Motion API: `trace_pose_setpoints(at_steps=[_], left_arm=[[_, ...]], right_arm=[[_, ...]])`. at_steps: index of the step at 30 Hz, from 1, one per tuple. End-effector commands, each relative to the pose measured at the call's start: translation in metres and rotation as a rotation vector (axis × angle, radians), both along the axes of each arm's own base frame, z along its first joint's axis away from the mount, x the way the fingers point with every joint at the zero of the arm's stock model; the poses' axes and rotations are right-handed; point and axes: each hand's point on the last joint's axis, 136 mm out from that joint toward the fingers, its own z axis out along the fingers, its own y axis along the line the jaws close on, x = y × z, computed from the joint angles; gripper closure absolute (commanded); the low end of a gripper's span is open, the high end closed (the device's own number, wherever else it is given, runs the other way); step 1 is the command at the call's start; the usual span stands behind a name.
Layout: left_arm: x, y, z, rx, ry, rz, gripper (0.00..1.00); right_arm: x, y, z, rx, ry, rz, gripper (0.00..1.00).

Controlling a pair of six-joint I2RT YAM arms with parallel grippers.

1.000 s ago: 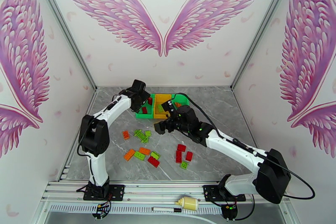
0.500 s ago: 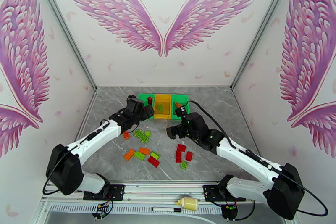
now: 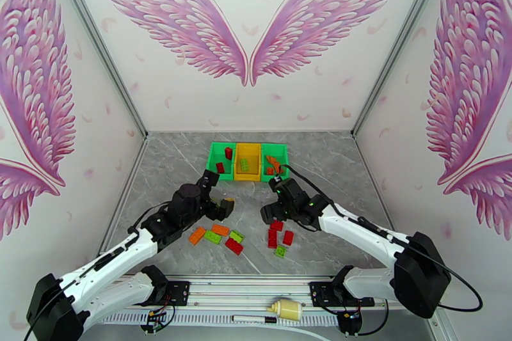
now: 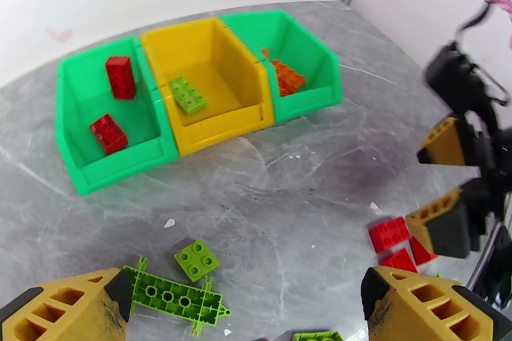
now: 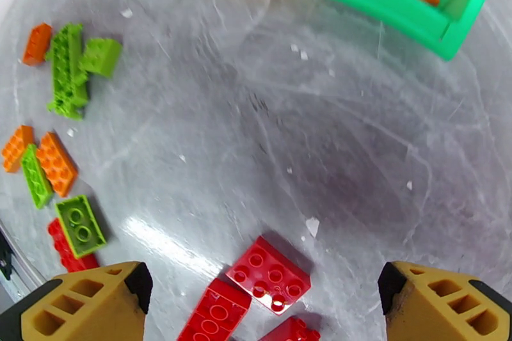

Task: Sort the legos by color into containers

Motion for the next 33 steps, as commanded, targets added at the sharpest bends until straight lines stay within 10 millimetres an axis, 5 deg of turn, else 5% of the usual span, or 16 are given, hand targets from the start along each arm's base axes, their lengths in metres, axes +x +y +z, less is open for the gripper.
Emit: trace_pose_setpoints(at_steps=[1,12,23,33], left_arm=[[-0.021,-0.009,-0.003,0.108,-0.076,-0.172,0.01],[-0.042,-0.032,-0.003,0.148,-0.197,-0.354,0.01],[-0.05,-0.039,-0.01,0.173,-0.229,-0.411,0.01],[-0.051,-0.043,-0.012,0.169,-0.234,-0.421,0.01]], right_arm=[[-0.004,-0.006,-0.007,-0.043,0.091,-0.06,0.02],[-0.009,-0.003,-0.043,-0.117,0.29,-0.154,0.01],[-0.008,-0.024,-0.063,-0.199,0.36,-0.239,0.03],[-0.02,-0.037,-0.066,-0.181,0.391,-0.273,0.18]])
